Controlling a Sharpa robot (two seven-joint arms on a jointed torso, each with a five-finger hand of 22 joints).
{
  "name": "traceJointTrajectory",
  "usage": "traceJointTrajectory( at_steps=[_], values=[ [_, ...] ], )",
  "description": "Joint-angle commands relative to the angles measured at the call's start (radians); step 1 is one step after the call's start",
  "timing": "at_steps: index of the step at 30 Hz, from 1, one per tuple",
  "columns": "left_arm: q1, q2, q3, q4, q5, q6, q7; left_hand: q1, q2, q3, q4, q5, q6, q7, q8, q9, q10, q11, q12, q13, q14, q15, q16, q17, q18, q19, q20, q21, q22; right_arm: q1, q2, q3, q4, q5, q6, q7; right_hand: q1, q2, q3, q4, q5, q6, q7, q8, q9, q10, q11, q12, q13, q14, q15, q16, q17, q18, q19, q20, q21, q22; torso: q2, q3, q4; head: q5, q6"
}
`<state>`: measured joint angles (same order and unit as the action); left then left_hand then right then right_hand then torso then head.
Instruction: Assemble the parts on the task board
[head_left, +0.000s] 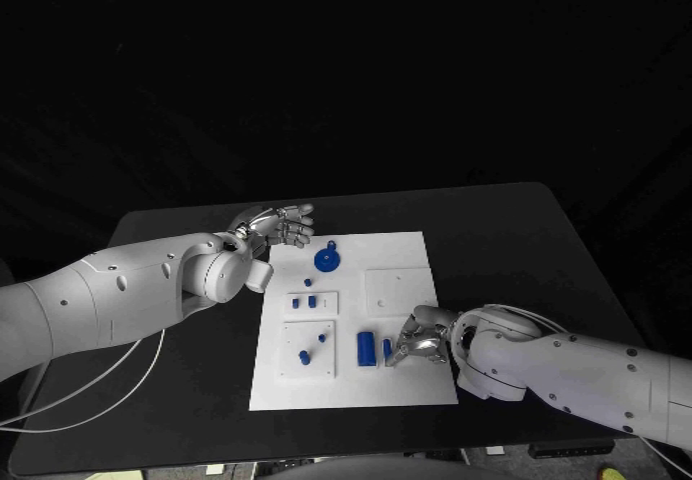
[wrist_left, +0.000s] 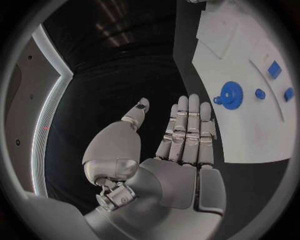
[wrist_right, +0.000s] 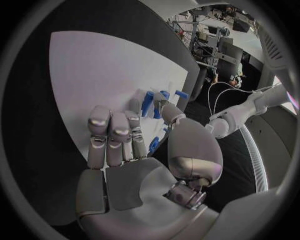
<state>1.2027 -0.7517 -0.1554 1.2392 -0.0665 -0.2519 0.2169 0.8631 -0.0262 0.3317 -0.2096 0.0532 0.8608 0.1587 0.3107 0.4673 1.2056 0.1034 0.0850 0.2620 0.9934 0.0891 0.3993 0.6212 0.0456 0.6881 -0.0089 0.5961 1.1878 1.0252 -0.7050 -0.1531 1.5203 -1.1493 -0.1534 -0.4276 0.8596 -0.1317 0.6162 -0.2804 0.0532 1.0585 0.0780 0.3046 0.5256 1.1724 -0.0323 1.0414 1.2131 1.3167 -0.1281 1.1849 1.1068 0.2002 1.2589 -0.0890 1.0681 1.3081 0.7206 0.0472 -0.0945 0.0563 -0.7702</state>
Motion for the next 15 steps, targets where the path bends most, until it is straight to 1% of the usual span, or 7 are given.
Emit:
traceJointTrajectory(
  at_steps=[1, 2, 5, 7, 10, 15],
  values=[
    [0.001, 0.002, 0.001, 0.002, -0.003, 0.008, 0.005, 0.001, 0.011, -0.001, -0.002, 0.0, 0.003, 0.0, 0.006, -0.001, 0.002, 0.0, 0.0, 0.0, 0.008, 0.001, -0.006, 0.001, 0.019, 0.007, 0.0, -0.007, 0.001, -0.003, -0.001, -0.003, -0.004, -0.043, 0.011, -0.014, 0.024, -0.003, 0.012, -0.005, -0.003, 0.008, 0.0, -0.003, 0.003, 0.008, 0.0, 0.005, -0.001, 0.001, -0.007, 0.004, 0.001, 0.062, 0.008, -0.001, 0.006, 0.014, 0.0, -0.0001, -0.0001, 0.0, -0.002],
    [0.001, 0.002, 0.001, 0.002, -0.003, 0.007, 0.005, 0.001, 0.011, -0.001, -0.002, 0.0, 0.003, 0.0, 0.006, -0.001, 0.002, 0.0, 0.0, 0.0, 0.008, 0.001, -0.006, 0.002, 0.019, 0.007, 0.0, -0.007, 0.001, -0.003, -0.001, -0.003, -0.004, -0.046, 0.01, -0.014, 0.027, -0.006, 0.014, -0.005, -0.003, 0.008, 0.0, -0.003, 0.002, 0.008, 0.0, 0.005, 0.0, 0.001, -0.007, 0.004, 0.001, 0.062, 0.008, 0.0, 0.007, 0.014, 0.0, -0.0001, -0.0001, 0.0, -0.002],
    [0.001, 0.002, 0.0, 0.002, -0.003, 0.007, 0.005, 0.001, 0.011, -0.001, -0.002, 0.0, 0.003, 0.0, 0.006, -0.002, 0.003, 0.0, 0.0, 0.0, 0.008, 0.001, -0.006, 0.002, 0.019, 0.007, 0.0, -0.007, 0.001, -0.003, 0.001, -0.003, -0.003, -0.065, -0.004, -0.015, 0.055, -0.029, 0.02, -0.008, -0.003, 0.009, 0.001, -0.003, 0.002, 0.008, 0.0, 0.005, 0.0, 0.002, -0.007, 0.005, 0.002, 0.062, 0.009, 0.0, 0.009, 0.015, 0.0, 0.0003, 0.0001, 0.0, -0.003],
    [0.001, 0.002, 0.0, 0.002, -0.003, 0.008, 0.004, 0.001, 0.011, -0.001, -0.001, 0.0, 0.003, 0.0, 0.006, -0.002, 0.003, 0.0, 0.0, 0.0, 0.008, 0.001, -0.006, 0.002, 0.019, 0.007, 0.0, -0.007, 0.001, -0.003, 0.002, -0.003, -0.004, -0.066, -0.008, -0.016, 0.053, -0.031, 0.018, -0.005, -0.003, 0.01, 0.001, -0.003, 0.002, 0.009, 0.001, 0.005, 0.0, 0.002, -0.006, 0.005, 0.002, 0.062, 0.009, 0.001, 0.01, 0.015, 0.0, 0.0004, -0.0001, 0.0, -0.003],
    [0.001, 0.002, 0.0, 0.002, -0.003, 0.008, 0.004, 0.001, 0.011, -0.001, -0.001, 0.0, 0.003, 0.0, 0.006, -0.002, 0.003, 0.0, 0.0, 0.0, 0.008, 0.001, -0.006, 0.002, 0.019, 0.007, 0.0, -0.007, 0.002, -0.003, 0.002, -0.003, -0.004, -0.064, -0.003, -0.014, 0.037, -0.027, 0.013, 0.007, -0.003, 0.011, 0.001, -0.002, 0.002, 0.01, 0.001, 0.005, 0.0, 0.002, -0.006, 0.005, 0.002, 0.062, 0.01, 0.003, 0.01, 0.014, 0.0, 0.0002, -0.0003, 0.0, -0.003],
    [0.001, 0.002, 0.0, 0.002, -0.003, 0.008, 0.004, 0.001, 0.012, -0.001, -0.001, 0.0, 0.003, 0.0, 0.006, -0.002, 0.003, 0.0, 0.0, 0.0, 0.008, 0.001, -0.006, 0.002, 0.019, 0.007, 0.0, -0.007, 0.002, -0.003, 0.001, -0.003, -0.004, -0.056, -0.003, -0.015, 0.027, -0.031, 0.01, 0.013, -0.003, 0.011, 0.001, -0.003, 0.001, 0.011, 0.001, 0.004, 0.0, 0.002, -0.006, 0.005, 0.002, 0.062, 0.011, 0.004, 0.01, 0.014, 0.0, 0.0003, -0.0002, 0.0, -0.002]
  ],
)
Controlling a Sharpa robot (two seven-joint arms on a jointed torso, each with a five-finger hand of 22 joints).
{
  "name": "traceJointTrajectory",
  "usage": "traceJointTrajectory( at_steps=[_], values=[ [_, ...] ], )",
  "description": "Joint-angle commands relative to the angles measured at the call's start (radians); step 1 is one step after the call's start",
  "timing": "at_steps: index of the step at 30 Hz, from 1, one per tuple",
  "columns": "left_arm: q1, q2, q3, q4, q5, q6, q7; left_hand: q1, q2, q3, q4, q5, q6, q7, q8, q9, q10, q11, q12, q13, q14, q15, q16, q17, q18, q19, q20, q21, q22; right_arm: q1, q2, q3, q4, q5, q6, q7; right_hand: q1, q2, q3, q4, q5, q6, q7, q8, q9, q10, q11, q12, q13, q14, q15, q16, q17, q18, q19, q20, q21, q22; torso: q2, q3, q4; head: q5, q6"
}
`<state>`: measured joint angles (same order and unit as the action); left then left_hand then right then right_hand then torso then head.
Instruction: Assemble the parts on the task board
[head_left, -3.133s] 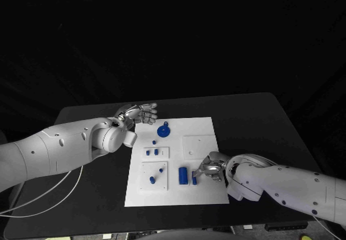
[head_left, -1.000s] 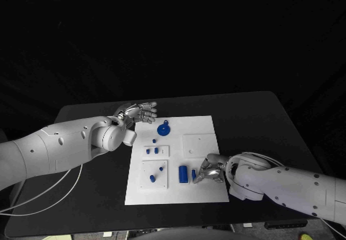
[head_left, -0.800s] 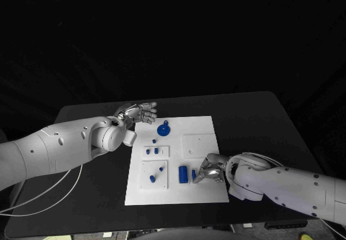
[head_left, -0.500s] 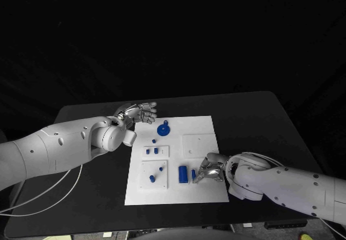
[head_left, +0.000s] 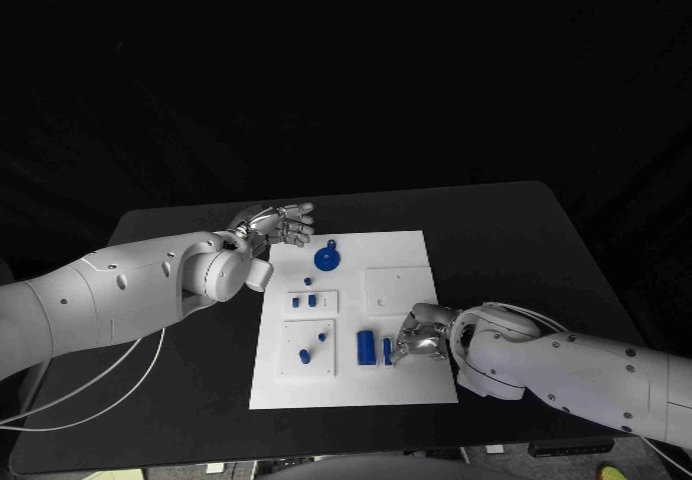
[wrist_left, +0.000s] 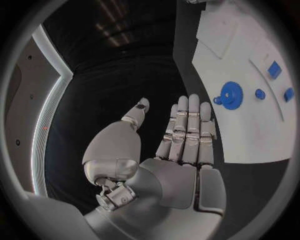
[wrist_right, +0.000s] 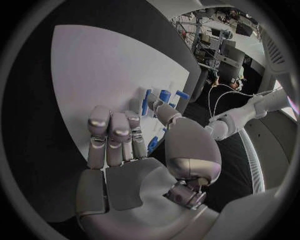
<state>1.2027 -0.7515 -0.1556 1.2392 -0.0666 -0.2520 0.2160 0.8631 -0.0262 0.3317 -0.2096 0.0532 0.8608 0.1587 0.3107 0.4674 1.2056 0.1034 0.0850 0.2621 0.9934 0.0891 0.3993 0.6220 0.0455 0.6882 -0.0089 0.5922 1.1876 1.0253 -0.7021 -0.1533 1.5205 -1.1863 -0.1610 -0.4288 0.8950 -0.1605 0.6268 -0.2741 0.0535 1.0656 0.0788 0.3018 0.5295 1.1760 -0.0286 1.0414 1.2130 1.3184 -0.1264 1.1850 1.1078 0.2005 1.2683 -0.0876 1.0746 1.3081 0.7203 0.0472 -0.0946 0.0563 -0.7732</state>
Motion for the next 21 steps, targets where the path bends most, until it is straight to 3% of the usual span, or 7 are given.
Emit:
traceJointTrajectory(
  at_steps=[1, 9, 12, 14, 15, 18, 21],
  values=[
    [0.001, 0.002, 0.001, 0.001, -0.003, 0.008, 0.005, 0.001, 0.012, -0.001, -0.001, 0.0, 0.003, 0.0, 0.006, -0.002, 0.003, 0.0, 0.0, 0.0, 0.008, 0.001, -0.006, 0.001, 0.02, 0.007, 0.0, -0.003, 0.002, -0.003, -0.002, -0.003, -0.005, -0.019, 0.006, -0.014, -0.009, -0.003, 0.0, 0.008, -0.003, 0.004, 0.0, 0.0, -0.003, 0.007, -0.003, 0.004, 0.0, 0.0, -0.008, 0.005, 0.001, 0.061, 0.001, 0.003, 0.003, 0.014, 0.0, 0.0004, -0.0004, 0.0, 0.001],
    [0.001, 0.003, 0.001, 0.001, -0.003, 0.011, 0.008, 0.0, 0.012, -0.001, 0.0, 0.0, 0.003, 0.0, 0.006, -0.002, 0.003, 0.0, 0.0, 0.0, 0.009, 0.001, -0.007, 0.002, 0.019, 0.007, 0.0, -0.004, 0.002, -0.003, -0.019, -0.003, -0.006, 0.043, -0.007, -0.006, -0.02, -0.013, 0.002, 0.021, -0.002, 0.003, 0.0, -0.002, -0.004, 0.007, -0.003, 0.003, 0.0, 0.0, -0.008, 0.004, 0.0, 0.061, 0.002, 0.003, 0.002, 0.012, 0.0, -0.0004, -0.0001, 0.0, 0.002],
    [0.001, 0.004, 0.001, -0.003, -0.003, 0.012, 0.013, -0.001, 0.012, -0.002, 0.0, -0.001, 0.003, 0.0, 0.006, -0.002, 0.003, 0.0, 0.0, 0.0, 0.009, 0.001, -0.007, 0.003, 0.019, 0.007, 0.0, -0.004, 0.002, -0.002, -0.043, -0.001, -0.004, 0.14, -0.014, 0.042, -0.036, -0.04, 0.004, 0.04, 0.004, -0.002, 0.002, -0.006, -0.007, 0.004, -0.001, 0.001, 0.0, 0.0, -0.007, 0.001, -0.002, 0.061, 0.001, 0.003, -0.001, 0.01, -0.001, -0.0008, -0.0006, -0.001, 0.011],
    [0.001, 0.006, 0.001, -0.006, -0.002, 0.015, 0.017, -0.002, 0.011, -0.002, 0.0, -0.001, 0.003, 0.0, 0.006, -0.002, 0.003, 0.0, -0.001, 0.0, 0.009, 0.001, -0.008, 0.003, 0.019, 0.007, 0.0, -0.004, 0.003, 0.007, -0.049, 0.002, -0.009, 0.207, -0.022, 0.101, -0.045, -0.044, -0.006, 0.042, 0.016, -0.013, 0.005, -0.011, -0.009, -0.001, 0.001, -0.001, 0.0, -0.002, -0.006, -0.002, -0.003, 0.061, -0.002, 0.003, -0.003, 0.01, -0.002, -0.0016, -0.0014, -0.002, 0.016],
    [0.001, 0.007, 0.001, -0.009, 0.002, 0.018, 0.02, -0.002, 0.01, -0.003, 0.0, -0.001, 0.003, 0.0, 0.006, -0.002, 0.003, 0.0, -0.001, 0.0, 0.009, 0.001, -0.008, 0.003, 0.019, 0.007, 0.0, -0.005, 0.003, 0.018, -0.05, 0.003, -0.018, 0.245, -0.017, 0.17, -0.047, -0.047, -0.01, 0.042, 0.016, -0.033, 0.009, -0.021, -0.012, -0.007, 0.005, -0.002, 0.0, -0.004, -0.004, -0.005, -0.005, 0.061, -0.005, 0.002, -0.007, 0.009, -0.002, -0.0022, -0.0017, -0.002, 0.02],
    [0.001, 0.012, 0.001, -0.019, 0.027, 0.029, 0.048, -0.002, 0.01, -0.003, 0.0, -0.001, 0.003, 0.0, 0.006, -0.002, 0.003, 0.0, -0.001, 0.0, 0.009, 0.001, -0.008, 0.003, 0.019, 0.007, -0.001, -0.005, 0.003, 0.038, -0.059, 0.01, -0.031, 0.258, -0.042, 0.264, -0.038, -0.032, -0.011, 0.034, 0.017, -0.046, 0.015, -0.026, -0.012, -0.016, 0.01, -0.002, 0.002, -0.007, 0.001, -0.01, -0.006, 0.061, -0.012, -0.001, -0.013, 0.007, -0.004, -0.003, -0.0018, -0.003, 0.037],
    [0.001, 0.009, 0.001, -0.029, 0.059, 0.024, 0.07, 0.005, 0.009, -0.001, -0.005, 0.0, 0.003, 0.0, 0.006, -0.003, 0.004, -0.001, 0.0, 0.0, 0.01, 0.0, -0.009, 0.005, 0.02, 0.008, -0.001, -0.005, 0.004, 0.064, -0.046, 0.036, -0.086, 0.317, -0.067, 0.348, -0.035, -0.034, -0.017, 0.029, 0.018, -0.049, 0.016, -0.026, -0.01, -0.019, 0.012, -0.001, 0.004, -0.008, 0.002, -0.012, -0.006, 0.061, -0.015, -0.001, -0.015, 0.007, -0.006, -0.002, -0.0012, -0.004, 0.067]
  ],
)
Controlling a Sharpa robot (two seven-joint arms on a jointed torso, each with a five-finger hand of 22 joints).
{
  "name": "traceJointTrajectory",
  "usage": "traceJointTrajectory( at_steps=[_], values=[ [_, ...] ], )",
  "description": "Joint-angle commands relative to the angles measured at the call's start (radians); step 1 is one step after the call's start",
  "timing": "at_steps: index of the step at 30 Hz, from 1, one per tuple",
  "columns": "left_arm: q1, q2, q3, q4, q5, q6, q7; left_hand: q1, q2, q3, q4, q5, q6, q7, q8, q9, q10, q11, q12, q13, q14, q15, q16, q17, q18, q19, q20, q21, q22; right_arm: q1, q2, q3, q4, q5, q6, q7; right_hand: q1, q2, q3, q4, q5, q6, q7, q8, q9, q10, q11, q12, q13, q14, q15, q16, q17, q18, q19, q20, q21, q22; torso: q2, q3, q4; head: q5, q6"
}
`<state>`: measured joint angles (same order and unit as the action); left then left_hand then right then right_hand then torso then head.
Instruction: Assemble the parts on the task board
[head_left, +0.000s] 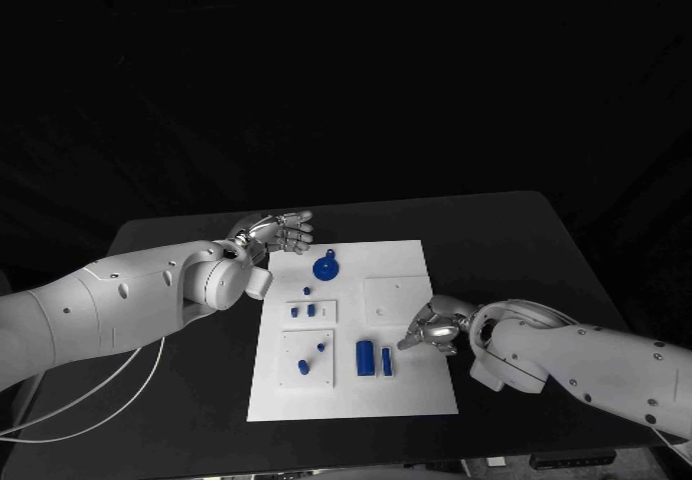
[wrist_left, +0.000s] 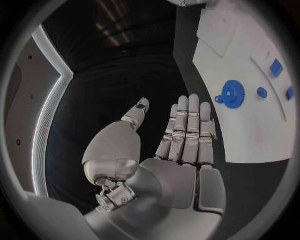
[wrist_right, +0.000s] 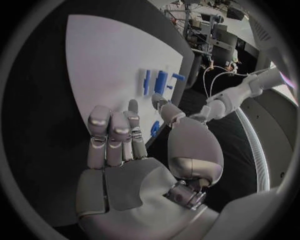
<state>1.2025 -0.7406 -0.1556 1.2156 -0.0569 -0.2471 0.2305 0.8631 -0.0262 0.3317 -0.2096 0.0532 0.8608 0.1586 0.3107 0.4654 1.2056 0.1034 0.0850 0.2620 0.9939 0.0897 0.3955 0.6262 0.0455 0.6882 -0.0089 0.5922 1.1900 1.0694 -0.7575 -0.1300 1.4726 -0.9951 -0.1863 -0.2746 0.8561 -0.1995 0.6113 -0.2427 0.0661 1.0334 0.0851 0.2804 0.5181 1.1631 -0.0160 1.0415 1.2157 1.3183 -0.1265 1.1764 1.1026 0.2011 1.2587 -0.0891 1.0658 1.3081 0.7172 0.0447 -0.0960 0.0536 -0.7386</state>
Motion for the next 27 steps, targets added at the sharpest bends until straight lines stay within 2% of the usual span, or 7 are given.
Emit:
traceJointTrajectory(
  at_steps=[1, 6, 14, 19, 22, 23, 27],
  values=[
    [0.001, -0.002, 0.001, -0.007, 0.055, 0.02, 0.061, 0.006, 0.009, -0.001, -0.006, 0.0, 0.003, 0.0, 0.006, -0.001, 0.004, -0.001, 0.0, 0.001, 0.01, 0.0, -0.006, 0.002, 0.02, 0.008, -0.001, -0.006, 0.002, 0.029, 0.012, 0.017, -0.059, 0.164, -0.044, 0.226, 0.004, 0.004, -0.003, -0.004, 0.008, -0.018, 0.01, -0.005, 0.001, -0.008, -0.001, -0.001, 0.001, -0.01, 0.002, -0.005, -0.001, 0.061, -0.007, 0.0, -0.007, 0.007, -0.005, -0.0004, -0.0013, 0.0, 0.043],
    [0.01, 0.007, 0.003, -0.036, 0.072, 0.021, 0.083, 0.014, 0.007, -0.001, -0.014, 0.0, 0.004, 0.0, 0.007, -0.002, 0.005, -0.001, 0.0, 0.001, 0.009, 0.0, -0.009, 0.004, 0.02, 0.009, -0.001, -0.007, 0.003, 0.076, 0.052, 0.038, -0.21, 0.353, -0.066, 0.366, 0.002, 0.033, -0.029, -0.029, 0.056, -0.046, 0.02, -0.014, 0.004, -0.033, 0.009, -0.012, -0.003, -0.032, 0.012, -0.029, -0.009, 0.061, -0.037, 0.006, -0.029, 0.003, -0.02, -0.0077, -0.0044, 0.0, 0.09],
    [0.034, 0.032, 0.005, -0.118, 0.074, 0.026, 0.127, 0.055, -0.015, 0.001, -0.061, 0.001, -0.011, 0.007, 0.001, -0.008, -0.013, 0.008, -0.012, -0.006, -0.009, 0.01, -0.035, 0.006, 0.02, 0.012, 0.006, -0.013, 0.009, 0.087, 0.144, 0.101, -0.465, 0.518, -0.077, 0.497, 0.034, 0.069, -0.084, -0.046, 0.125, -0.084, 0.033, -0.024, 0.01, -0.076, 0.022, -0.066, -0.048, -0.071, 0.026, -0.082, -0.039, 0.061, -0.083, 0.028, -0.083, -0.015, -0.053, -0.0133, -0.0069, 0.016, 0.151],
    [0.042, 0.054, 0.007, -0.171, 0.103, 0.031, 0.147, 0.05, -0.03, -0.001, -0.065, 0.0, -0.028, 0.002, -0.007, -0.014, -0.057, 0.013, -0.023, -0.021, -0.057, 0.021, -0.074, -0.005, 0.026, 0.014, 0.016, -0.019, 0.011, 0.088, 0.198, 0.127, -0.578, 0.596, -0.065, 0.511, 0.035, 0.078, -0.088, -0.046, 0.128, -0.115, 0.054, -0.031, 0.015, -0.151, 0.046, -0.187, -0.157, -0.161, 0.049, -0.218, -0.115, 0.054, -0.185, 0.075, -0.218, -0.078, -0.071, -0.0159, -0.0088, 0.031, 0.189],
    [0.042, 0.072, 0.008, -0.199, 0.133, 0.028, 0.158, 0.046, -0.024, 0.004, -0.065, 0.001, -0.044, -0.003, -0.015, -0.019, -0.112, 0.017, -0.022, -0.045, -0.102, 0.033, -0.109, -0.019, 0.025, -0.012, 0.029, -0.043, 0.005, 0.087, 0.217, 0.136, -0.612, 0.633, -0.041, 0.522, 0.014, 0.08, -0.06, -0.048, 0.119, -0.164, 0.097, -0.048, 0.013, -0.236, 0.094, -0.407, -0.352, -0.291, 0.134, -0.44, -0.236, 0.014, -0.353, 0.148, -0.421, -0.191, -0.08, -0.0151, -0.0104, 0.037, 0.212],
    [0.042, 0.077, 0.009, -0.207, 0.137, 0.027, 0.161, 0.044, -0.023, 0.004, -0.064, 0.001, -0.05, -0.004, -0.018, -0.021, -0.129, 0.019, -0.022, -0.052, -0.118, 0.036, -0.12, -0.024, 0.023, -0.024, 0.033, -0.053, 0.002, 0.087, 0.221, 0.137, -0.618, 0.642, -0.036, 0.524, 0.012, 0.08, -0.059, -0.046, 0.119, -0.169, 0.097, -0.048, 0.013, -0.243, 0.098, -0.437, -0.381, -0.306, 0.144, -0.47, -0.253, 0.01, -0.37, 0.156, -0.445, -0.206, -0.081, -0.0148, -0.0102, 0.038, 0.215],
    [0.042, 0.101, 0.009, -0.244, 0.16, 0.027, 0.175, 0.039, -0.019, 0.01, -0.066, 0.002, -0.08, -0.015, -0.031, -0.027, -0.192, 0.02, -0.022, -0.087, -0.177, 0.046, -0.162, -0.046, 0.005, -0.075, 0.047, -0.104, -0.018, 0.086, 0.246, 0.145, -0.659, 0.682, 0.004, 0.539, 0.013, 0.09, -0.056, -0.048, 0.109, -0.222, 0.085, -0.058, 0.005, -0.314, 0.176, -0.708, -0.654, -0.494, 0.274, -0.738, -0.414, -0.044, -0.6, 0.233, -0.666, -0.336, -0.088, -0.0117, -0.0078, 0.045, 0.229]
  ],
)
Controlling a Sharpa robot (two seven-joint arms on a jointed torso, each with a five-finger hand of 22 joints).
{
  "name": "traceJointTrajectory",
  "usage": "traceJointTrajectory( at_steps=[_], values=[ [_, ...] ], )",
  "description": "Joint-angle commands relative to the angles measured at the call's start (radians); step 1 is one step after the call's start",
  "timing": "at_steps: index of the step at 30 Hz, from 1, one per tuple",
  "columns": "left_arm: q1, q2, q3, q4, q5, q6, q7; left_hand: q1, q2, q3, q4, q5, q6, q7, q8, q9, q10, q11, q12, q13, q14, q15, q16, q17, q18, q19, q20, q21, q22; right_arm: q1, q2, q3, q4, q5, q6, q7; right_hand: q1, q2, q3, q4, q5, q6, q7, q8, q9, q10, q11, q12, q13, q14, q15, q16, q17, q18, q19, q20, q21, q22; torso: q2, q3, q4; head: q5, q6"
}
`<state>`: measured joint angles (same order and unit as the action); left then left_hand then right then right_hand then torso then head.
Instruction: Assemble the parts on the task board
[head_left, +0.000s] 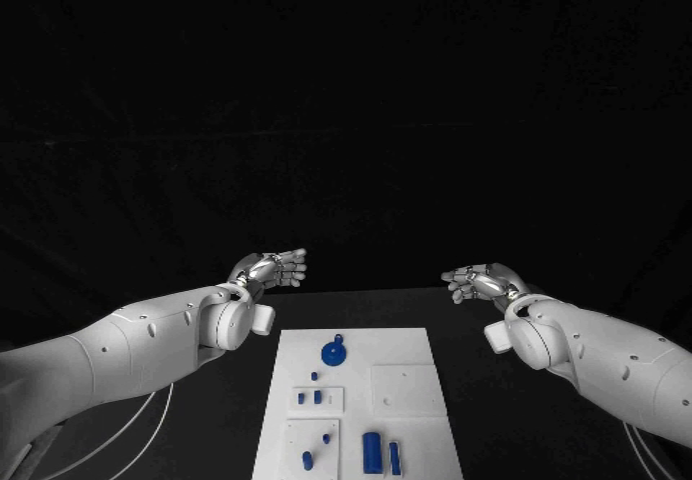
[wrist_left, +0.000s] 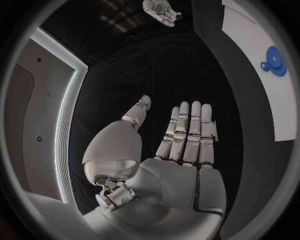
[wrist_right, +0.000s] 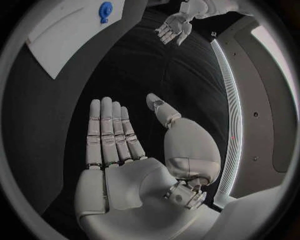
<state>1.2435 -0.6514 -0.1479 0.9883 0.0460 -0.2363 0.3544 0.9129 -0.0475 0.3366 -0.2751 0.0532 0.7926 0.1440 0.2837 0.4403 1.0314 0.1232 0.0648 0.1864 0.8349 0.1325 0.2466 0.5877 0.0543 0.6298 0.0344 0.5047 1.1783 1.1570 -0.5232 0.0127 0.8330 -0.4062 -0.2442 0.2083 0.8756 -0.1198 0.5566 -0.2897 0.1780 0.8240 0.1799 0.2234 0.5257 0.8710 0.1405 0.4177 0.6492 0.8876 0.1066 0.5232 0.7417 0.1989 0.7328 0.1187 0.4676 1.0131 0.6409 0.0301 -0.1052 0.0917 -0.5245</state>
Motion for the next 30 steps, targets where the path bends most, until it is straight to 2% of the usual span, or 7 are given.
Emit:
traceJointTrajectory(
  at_steps=[1, 4, 5, 6, 9, 10, 30],
  values=[
    [0.001, 0.018, 0.001, -0.024, 0.057, 0.019, 0.054, -0.01, 0.003, 0.006, -0.001, 0.002, -0.016, -0.003, -0.005, -0.002, -0.025, -0.001, -0.001, -0.017, -0.025, 0.004, -0.019, -0.011, -0.007, -0.023, 0.005, -0.026, -0.01, -0.002, 0.014, 0.003, -0.025, 0.094, 0.069, 0.06, -0.007, 0.015, -0.012, 0.001, -0.004, -0.018, -0.011, 0.001, -0.002, -0.029, 0.021, -0.134, -0.145, -0.101, 0.057, -0.134, -0.088, -0.051, -0.112, 0.039, -0.104, -0.062, -0.013, 0.0039, 0.0013, 0.009, 0.017],
    [0.0, 0.028, 0.001, -0.038, 0.057, 0.024, 0.059, -0.011, 0.005, 0.007, -0.001, 0.002, -0.02, -0.008, -0.006, -0.002, -0.031, -0.006, 0.0, -0.027, -0.035, 0.005, -0.027, -0.018, -0.015, -0.032, 0.006, -0.04, -0.015, -0.003, 0.02, 0.007, -0.038, 0.095, 0.083, 0.064, 0.003, 0.027, -0.036, 0.001, -0.005, -0.033, -0.024, 0.007, -0.006, 0.0, 0.014, -0.212, -0.262, -0.095, 0.051, -0.183, -0.15, -0.041, -0.115, 0.055, -0.141, -0.095, -0.016, 0.0049, 0.003, 0.011, 0.024],
    [-0.001, 0.024, 0.0, -0.033, 0.023, 0.002, 0.018, -0.913, 0.048, -0.337, 0.275, -0.053, -0.793, -0.144, -0.284, -0.44, -0.326, -0.123, -0.065, -0.186, -0.835, -0.133, -0.247, -0.588, -0.054, -0.63, -0.034, -0.505, -0.364, -0.002, 0.016, 0.006, -0.03, 0.047, 0.026, 0.021, -0.876, 0.12, -0.557, 0.29, -0.178, -0.824, -0.18, -0.223, -0.526, -0.871, -0.141, -0.418, -0.649, -0.888, -0.107, -0.523, -0.742, -0.199, -0.733, -0.119, -0.468, -1.013, -0.01, 0.0021, 0.0011, 0.008, 0.017],
    [-0.001, 0.023, 0.0, -0.032, 0.023, 0.002, 0.018, -0.913, 0.048, -0.337, 0.275, -0.053, -0.793, -0.144, -0.284, -0.44, -1.031, -0.123, -0.065, -0.186, -0.835, -0.133, -0.247, -0.588, -0.054, -0.63, -0.034, -0.505, -0.369, -0.002, 0.016, 0.006, -0.029, 0.047, 0.025, 0.021, -0.876, 0.12, -0.557, 0.29, -0.178, -0.824, -0.18, -0.223, -0.526, -0.871, -0.141, -0.418, -0.649, -0.888, -0.107, -0.523, -0.742, -0.199, -0.733, -0.119, -0.468, -1.013, -0.01, 0.002, 0.0015, 0.007, 0.017],
    [-0.007, 0.019, 0.005, -0.013, 0.021, -0.015, 0.023, -0.913, 0.048, -0.337, 0.275, -0.053, -0.793, -0.144, -0.284, -0.44, -1.031, -0.123, -0.065, -0.186, -0.835, -0.133, -0.247, -0.588, -0.054, -0.63, -0.034, -0.505, -0.463, -0.005, 0.009, 0.006, -0.01, 0.056, 0.012, 0.029, -0.876, 0.12, -0.557, 0.29, -0.178, -0.824, -0.18, -0.223, -0.526, -0.871, -0.141, -0.418, -0.649, -0.888, -0.107, -0.523, -0.742, -0.199, -0.733, -0.119, -0.468, -1.013, -0.018, -0.001, 0.0111, -0.002, 0.008],
    [-0.01, 0.016, 0.007, -0.002, 0.02, -0.024, 0.025, -0.913, 0.048, -0.337, 0.275, -0.053, -0.793, -0.144, -0.284, -0.44, -1.031, -0.123, -0.065, -0.186, -0.835, -0.133, -0.247, -0.588, -0.054, -0.63, -0.034, -0.505, -1.178, -0.006, 0.005, 0.005, 0.001, 0.061, 0.004, 0.033, -0.876, 0.12, -0.557, 0.29, -0.178, -0.824, -0.18, -0.223, -0.526, -0.871, -0.141, -0.418, -0.649, -0.888, -0.107, -0.523, -0.742, -0.199, -0.733, -0.119, -0.468, -1.013, -0.023, -0.0026, 0.0164, -0.007, 0.003],
    [-0.17, -0.11, 0.13, 0.507, -0.038, -0.469, 0.148, -0.913, 0.048, -0.337, 0.275, -0.053, -0.793, -0.144, -0.284, -0.44, -1.031, -0.123, -0.065, -0.186, -0.835, -0.133, -0.247, -0.588, -0.054, -0.63, -0.034, -0.505, -1.178, -0.082, -0.193, -0.008, 0.556, 0.322, -0.396, 0.243, -0.876, 0.12, -0.557, 0.29, -0.178, -0.824, -0.18, -0.223, -0.526, -0.871, -0.141, -0.418, -0.649, -0.888, -0.107, -0.523, -0.742, -0.199, -0.733, -0.119, -0.468, -1.013, -0.097, -0.0301, 0.1052, -0.092, -0.075]
  ],
)
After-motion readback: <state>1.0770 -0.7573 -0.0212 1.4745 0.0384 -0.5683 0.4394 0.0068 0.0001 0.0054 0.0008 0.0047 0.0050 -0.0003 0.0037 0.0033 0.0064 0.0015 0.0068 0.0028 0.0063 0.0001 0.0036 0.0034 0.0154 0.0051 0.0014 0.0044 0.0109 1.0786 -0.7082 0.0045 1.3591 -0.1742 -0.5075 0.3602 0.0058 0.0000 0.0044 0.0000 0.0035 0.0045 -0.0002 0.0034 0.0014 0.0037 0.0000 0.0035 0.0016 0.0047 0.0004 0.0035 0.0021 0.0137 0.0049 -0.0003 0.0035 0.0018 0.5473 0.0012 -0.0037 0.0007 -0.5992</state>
